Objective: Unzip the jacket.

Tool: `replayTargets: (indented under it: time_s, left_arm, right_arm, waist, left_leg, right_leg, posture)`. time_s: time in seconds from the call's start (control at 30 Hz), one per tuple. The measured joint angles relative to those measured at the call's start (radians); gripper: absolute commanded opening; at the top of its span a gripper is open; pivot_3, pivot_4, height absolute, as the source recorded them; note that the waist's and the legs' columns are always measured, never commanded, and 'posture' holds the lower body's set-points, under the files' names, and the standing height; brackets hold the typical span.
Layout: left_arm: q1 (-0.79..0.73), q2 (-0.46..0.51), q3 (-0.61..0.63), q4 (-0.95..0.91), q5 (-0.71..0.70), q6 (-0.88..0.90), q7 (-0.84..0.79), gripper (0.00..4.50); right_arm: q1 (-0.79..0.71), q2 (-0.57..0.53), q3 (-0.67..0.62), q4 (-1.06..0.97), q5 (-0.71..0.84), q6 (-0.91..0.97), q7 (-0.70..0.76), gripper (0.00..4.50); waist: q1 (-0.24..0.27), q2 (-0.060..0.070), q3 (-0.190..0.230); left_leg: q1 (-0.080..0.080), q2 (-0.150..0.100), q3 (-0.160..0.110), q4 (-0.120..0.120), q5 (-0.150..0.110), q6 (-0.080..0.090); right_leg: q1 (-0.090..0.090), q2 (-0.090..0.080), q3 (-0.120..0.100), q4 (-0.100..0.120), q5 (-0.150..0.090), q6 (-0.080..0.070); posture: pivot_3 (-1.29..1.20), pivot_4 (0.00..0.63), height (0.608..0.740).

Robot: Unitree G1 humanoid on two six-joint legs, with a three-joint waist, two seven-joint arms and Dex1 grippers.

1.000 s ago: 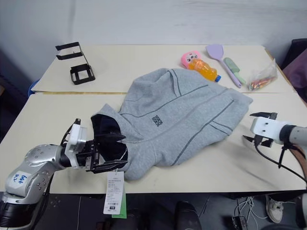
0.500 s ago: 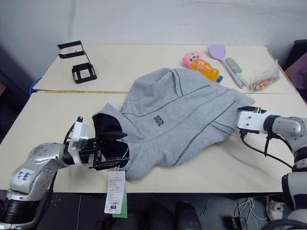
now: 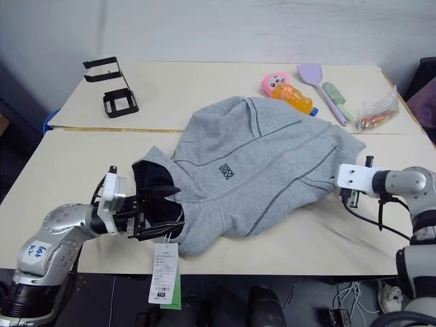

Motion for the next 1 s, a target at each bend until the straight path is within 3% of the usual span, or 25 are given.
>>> replayTargets:
  time_s: [0.1, 0.27, 0.47, 0.67, 0.87, 1.0]
  left_arm:
    - [0.000, -0.003, -0.003, 0.023, 0.006, -0.011, -0.007, 4.50]
    - [-0.002, -0.006, -0.012, 0.052, 0.012, -0.029, -0.020, 4.50]
    - [0.015, 0.002, -0.002, 0.056, 0.017, -0.032, -0.031, 4.50]
    - [0.019, 0.034, 0.018, 0.057, 0.017, -0.025, -0.045, 4.50]
    - [0.033, 0.086, 0.046, 0.104, 0.016, -0.008, -0.084, 4.50]
    - [0.037, 0.113, 0.059, 0.152, 0.020, -0.011, -0.115, 4.50]
  right_arm:
    - [0.060, -0.040, -0.022, -0.059, 0.054, 0.014, 0.083, 0.05]
    - [0.296, -0.117, -0.090, -0.356, 0.241, 0.154, 0.287, 0.05]
    - [0.957, -0.270, -0.345, -1.136, 0.530, 0.665, 0.392, 0.05]
    - [1.321, -0.233, -0.614, -1.586, 0.602, 0.963, 0.399, 0.05]
    - [1.561, -0.113, -0.809, -1.732, 0.554, 0.976, 0.443, 0.05]
    - [1.690, -0.043, -0.848, -1.762, 0.528, 0.920, 0.489, 0.05]
  waist:
    - [0.003, 0.000, 0.000]
    - [0.018, 0.000, 0.000]
    - [0.053, 0.001, 0.000]
    - [0.053, -0.001, 0.001]
    - [0.056, -0.001, 0.001]
    - [0.055, -0.002, 0.000]
  left_leg:
    - [-0.001, 0.000, -0.002, 0.000, 0.000, 0.000]
    - [-0.001, 0.000, -0.004, 0.000, 0.000, 0.000]
    - [-0.001, 0.000, -0.005, 0.000, -0.001, -0.001]
    - [0.001, -0.001, -0.005, 0.000, -0.001, 0.000]
    - [0.000, 0.000, -0.005, -0.002, -0.002, -0.001]
    - [0.000, -0.001, -0.005, -0.002, -0.003, 0.000]
  right_leg:
    - [0.001, 0.000, -0.002, -0.001, 0.000, 0.000]
    - [0.002, 0.000, -0.003, -0.001, 0.000, 0.000]
    - [0.002, 0.000, -0.004, -0.006, 0.000, 0.000]
    - [0.004, -0.002, -0.002, -0.008, 0.002, 0.001]
    - [0.003, 0.000, -0.003, -0.009, 0.001, 0.000]
    - [0.003, 0.000, -0.003, -0.010, 0.001, 0.000]
  posture:
    - [0.00, 0.150, 0.740]
    - [0.00, 0.150, 0.740]
    - [0.00, 0.150, 0.740]
    - [0.00, 0.150, 0.740]
    - [0.00, 0.150, 0.740]
    - [0.00, 0.150, 0.740]
